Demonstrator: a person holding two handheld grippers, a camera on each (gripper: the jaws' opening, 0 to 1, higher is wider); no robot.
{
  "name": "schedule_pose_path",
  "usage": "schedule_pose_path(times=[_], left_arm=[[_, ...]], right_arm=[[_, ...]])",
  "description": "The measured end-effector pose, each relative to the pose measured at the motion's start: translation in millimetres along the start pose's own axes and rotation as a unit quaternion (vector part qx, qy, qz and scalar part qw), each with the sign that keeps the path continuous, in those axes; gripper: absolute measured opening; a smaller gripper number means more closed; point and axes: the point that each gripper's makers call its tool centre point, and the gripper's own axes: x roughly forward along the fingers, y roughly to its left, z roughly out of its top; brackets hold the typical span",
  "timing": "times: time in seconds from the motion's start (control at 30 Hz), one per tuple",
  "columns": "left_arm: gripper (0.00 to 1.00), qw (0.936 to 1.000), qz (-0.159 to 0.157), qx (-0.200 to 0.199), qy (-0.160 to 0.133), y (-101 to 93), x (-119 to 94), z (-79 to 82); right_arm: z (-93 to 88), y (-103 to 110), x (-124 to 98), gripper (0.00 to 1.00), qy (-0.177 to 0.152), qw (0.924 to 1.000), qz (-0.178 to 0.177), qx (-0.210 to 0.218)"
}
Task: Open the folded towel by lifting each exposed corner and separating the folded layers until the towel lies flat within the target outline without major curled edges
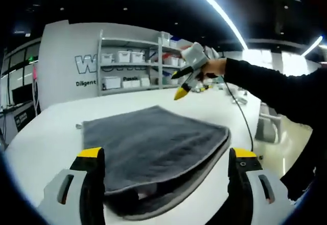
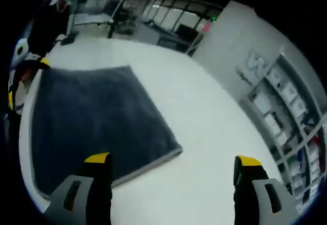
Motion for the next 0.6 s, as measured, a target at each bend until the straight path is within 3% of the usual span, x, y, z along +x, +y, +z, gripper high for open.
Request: schedule_pose_path(times=[0.13,0.37,0.6], left_arm=[[0.93,0.9997,0.023,-0.012,-0.003,14.8,-13.2,-4.3],[0.89,0.9993,0.034,-0.016,0.003,25.3,-22.4,-14.6],[0.80,0.9988,0.045,-0.019,0.008,33.2,-30.1,-20.6]], right_arm=[[26.8,3.2,0.2,1.00,-0.002,0.9995,0.017,-0.025],[67.2,22.6,-3.2,1.00,-0.016,0.9977,0.026,-0.061],[106.4,23.1,-5.1,0.99,-0.018,0.9946,0.034,-0.096]])
